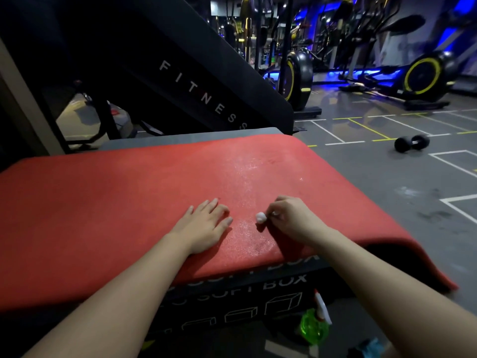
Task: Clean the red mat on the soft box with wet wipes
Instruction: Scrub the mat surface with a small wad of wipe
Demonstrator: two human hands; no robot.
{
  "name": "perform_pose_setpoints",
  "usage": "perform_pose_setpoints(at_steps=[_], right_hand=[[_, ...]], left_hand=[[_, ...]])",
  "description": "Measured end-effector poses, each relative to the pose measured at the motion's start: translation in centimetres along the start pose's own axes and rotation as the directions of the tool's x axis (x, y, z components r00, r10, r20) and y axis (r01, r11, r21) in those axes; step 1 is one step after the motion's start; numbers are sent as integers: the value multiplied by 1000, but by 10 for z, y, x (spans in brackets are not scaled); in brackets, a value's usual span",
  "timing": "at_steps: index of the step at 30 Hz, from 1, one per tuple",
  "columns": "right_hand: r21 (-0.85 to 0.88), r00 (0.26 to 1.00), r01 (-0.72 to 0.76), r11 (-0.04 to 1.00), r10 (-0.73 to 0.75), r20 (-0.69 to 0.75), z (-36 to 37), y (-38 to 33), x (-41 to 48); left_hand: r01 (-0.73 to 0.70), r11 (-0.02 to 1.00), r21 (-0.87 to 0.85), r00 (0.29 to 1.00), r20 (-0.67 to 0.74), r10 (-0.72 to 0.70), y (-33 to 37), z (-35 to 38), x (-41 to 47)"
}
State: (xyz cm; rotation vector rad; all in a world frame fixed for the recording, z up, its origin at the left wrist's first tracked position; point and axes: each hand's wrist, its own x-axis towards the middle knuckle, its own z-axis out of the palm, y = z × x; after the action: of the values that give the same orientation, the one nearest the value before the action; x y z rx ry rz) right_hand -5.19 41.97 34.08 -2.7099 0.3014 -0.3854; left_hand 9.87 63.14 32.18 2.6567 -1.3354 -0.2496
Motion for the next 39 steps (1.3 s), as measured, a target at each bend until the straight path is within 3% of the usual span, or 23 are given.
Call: perform_pose_setpoints(at_steps=[2, 5, 7, 12, 15, 18, 21, 23, 25, 28, 31, 36, 39], right_hand=[[-27, 998, 3, 1000, -1, 63, -6, -4, 8], [-10, 953, -44, 999, 45, 301, -23, -7, 11], [37, 936, -82, 996, 64, 347, -23, -4, 16], [55, 998, -62, 997, 62, 8, 7, 11, 61], [43, 997, -44, 998, 47, -58, 12, 17, 87], [9, 986, -44, 999, 42, 163, -5, 14, 95], [-4, 907, -58, 998, 54, 417, -26, 12, 89], [-15, 883, -58, 998, 58, 465, -28, 14, 89], [-28, 925, -39, 999, 46, 377, -20, 17, 102], [8, 992, -36, 999, 34, 125, 0, 27, 130], [49, 997, -55, 997, 57, -46, 14, 35, 148], [16, 968, -69, 998, 63, 243, -2, 33, 146], [39, 981, -114, 993, 106, 163, 9, 34, 147]], left_hand=[[-10, 1000, 3, 1000, -9, 10, -3, 0, 7], [-24, 1000, -6, 999, -42, 24, -12, -2, 17], [-25, 999, -44, 995, -99, 20, -23, -2, 26], [52, 998, -27, 991, -125, -55, -47, -3, 49], [88, 996, -27, 986, -140, -91, -54, -8, 62], [109, 993, -36, 980, -162, -114, -62, -12, 75], [123, 991, -48, 973, -188, -130, -72, -15, 89], [132, 989, -68, 965, -219, -144, -82, -17, 96], [151, 986, -70, 957, -239, -163, -92, -16, 102], [177, 983, -46, 958, -220, -182, -99, -7, 106], [185, 982, -27, 957, -221, -186, -100, -2, 108], [186, 982, -6, 959, -217, -183, -99, -2, 106], [186, 983, 4, 960, -213, -181, -100, 0, 108]])
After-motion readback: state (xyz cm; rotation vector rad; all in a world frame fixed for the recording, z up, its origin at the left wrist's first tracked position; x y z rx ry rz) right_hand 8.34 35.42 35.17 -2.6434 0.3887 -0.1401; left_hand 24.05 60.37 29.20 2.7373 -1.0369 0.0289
